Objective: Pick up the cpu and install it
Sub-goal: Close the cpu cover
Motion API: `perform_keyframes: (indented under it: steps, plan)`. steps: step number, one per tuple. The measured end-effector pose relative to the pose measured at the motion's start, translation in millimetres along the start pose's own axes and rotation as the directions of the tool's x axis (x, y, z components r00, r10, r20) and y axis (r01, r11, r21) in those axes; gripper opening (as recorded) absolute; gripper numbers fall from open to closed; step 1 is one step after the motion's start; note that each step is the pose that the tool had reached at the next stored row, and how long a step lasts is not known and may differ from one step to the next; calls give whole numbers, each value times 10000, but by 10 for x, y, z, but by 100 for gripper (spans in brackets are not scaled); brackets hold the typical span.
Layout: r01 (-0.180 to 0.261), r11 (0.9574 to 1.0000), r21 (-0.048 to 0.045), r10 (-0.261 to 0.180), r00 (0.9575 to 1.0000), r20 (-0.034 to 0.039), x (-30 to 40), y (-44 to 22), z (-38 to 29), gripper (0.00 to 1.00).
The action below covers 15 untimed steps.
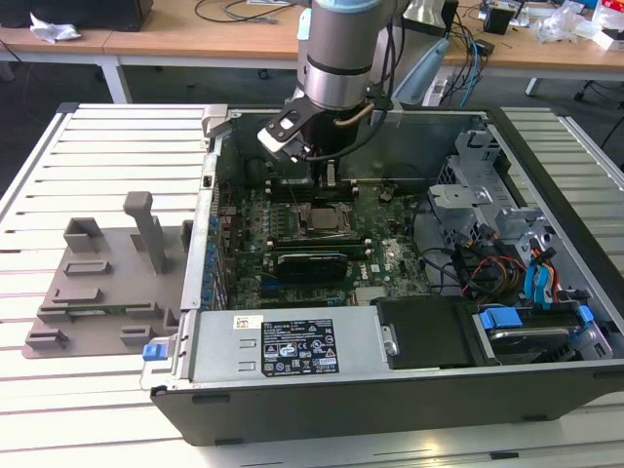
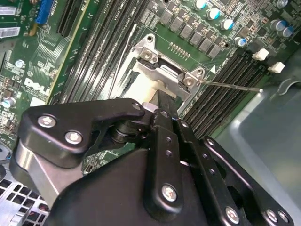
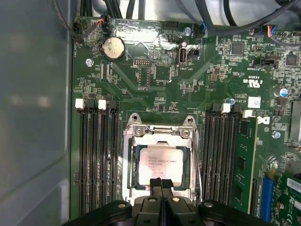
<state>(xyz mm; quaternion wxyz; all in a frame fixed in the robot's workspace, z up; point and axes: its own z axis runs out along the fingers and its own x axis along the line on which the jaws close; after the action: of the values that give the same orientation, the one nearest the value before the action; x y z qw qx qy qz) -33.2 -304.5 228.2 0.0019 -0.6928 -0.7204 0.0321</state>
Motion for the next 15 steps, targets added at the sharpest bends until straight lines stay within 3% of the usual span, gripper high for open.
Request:
perform_keyframes:
  steps: [7,12,15]
  plan:
    - [-1,10000,0,1,10000,0,10,-57,190,11]
    - [1,10000,3,-1,10000,5,13,-71,245,11]
    - [-2,10000,4,2,10000,1,11,-18,243,11]
